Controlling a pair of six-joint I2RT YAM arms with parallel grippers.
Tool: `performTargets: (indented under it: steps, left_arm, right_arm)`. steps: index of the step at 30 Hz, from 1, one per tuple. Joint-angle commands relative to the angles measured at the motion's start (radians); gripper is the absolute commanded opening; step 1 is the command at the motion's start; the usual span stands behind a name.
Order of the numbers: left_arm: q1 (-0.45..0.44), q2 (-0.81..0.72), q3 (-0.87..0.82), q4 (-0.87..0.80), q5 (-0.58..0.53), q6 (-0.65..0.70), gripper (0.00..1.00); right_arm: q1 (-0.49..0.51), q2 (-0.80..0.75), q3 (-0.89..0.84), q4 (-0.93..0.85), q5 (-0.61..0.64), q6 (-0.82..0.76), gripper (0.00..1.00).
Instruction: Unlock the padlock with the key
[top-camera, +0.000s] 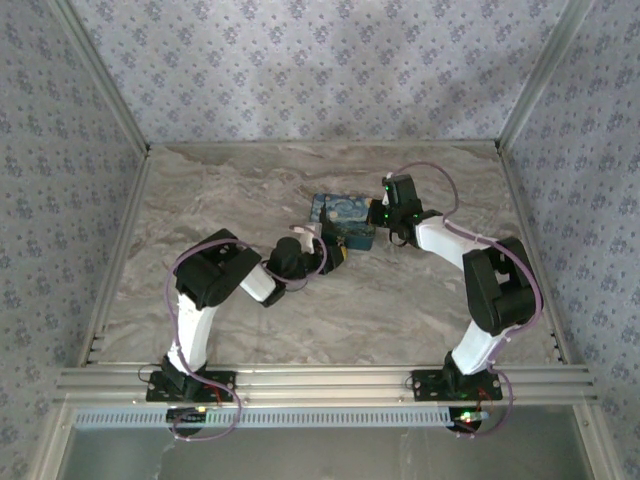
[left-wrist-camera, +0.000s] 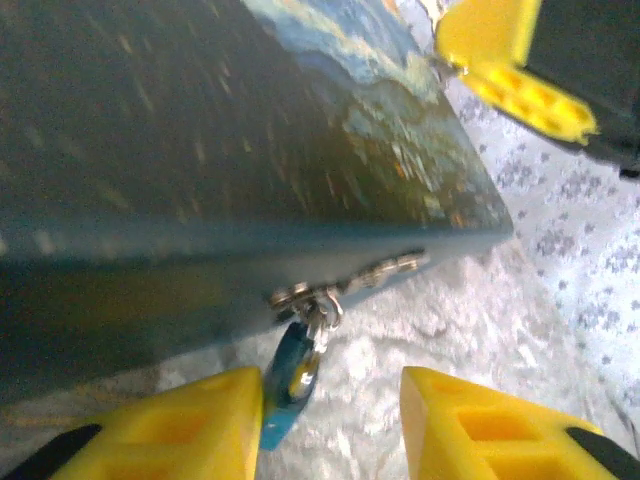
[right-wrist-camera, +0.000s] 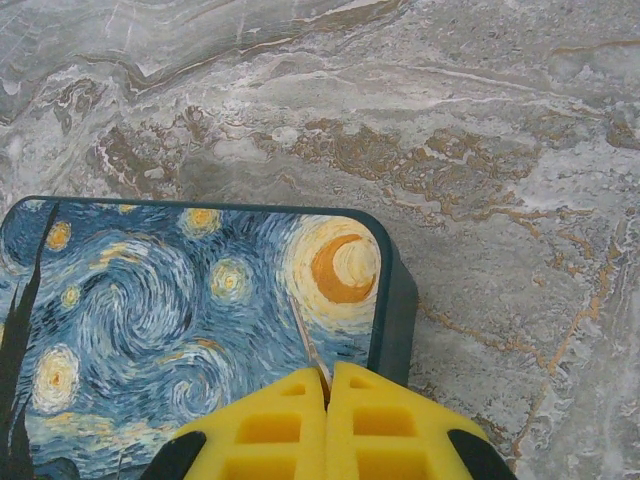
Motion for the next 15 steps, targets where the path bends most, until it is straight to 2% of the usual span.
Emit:
performTargets:
  steps: [1,9,15]
  left_arm:
    - [0.008,0.035,-0.005,-0.179,-0.009,0.003,0.45]
    - [0.001,0.053,0.052,-0.225,0.015,0.010,0.45]
    - [-0.030,0.053,0.096,-0.338,0.024,0.043,0.46]
  right_arm:
    - [-0.004,-0.030,-0.017,-0.017,0.005,0.011,0.00]
    - [-0.003,-0.025,-0.023,-0.006,0.009,0.017,0.00]
    - [-0.002,-0.018,-0.028,0.002,0.006,0.020,0.00]
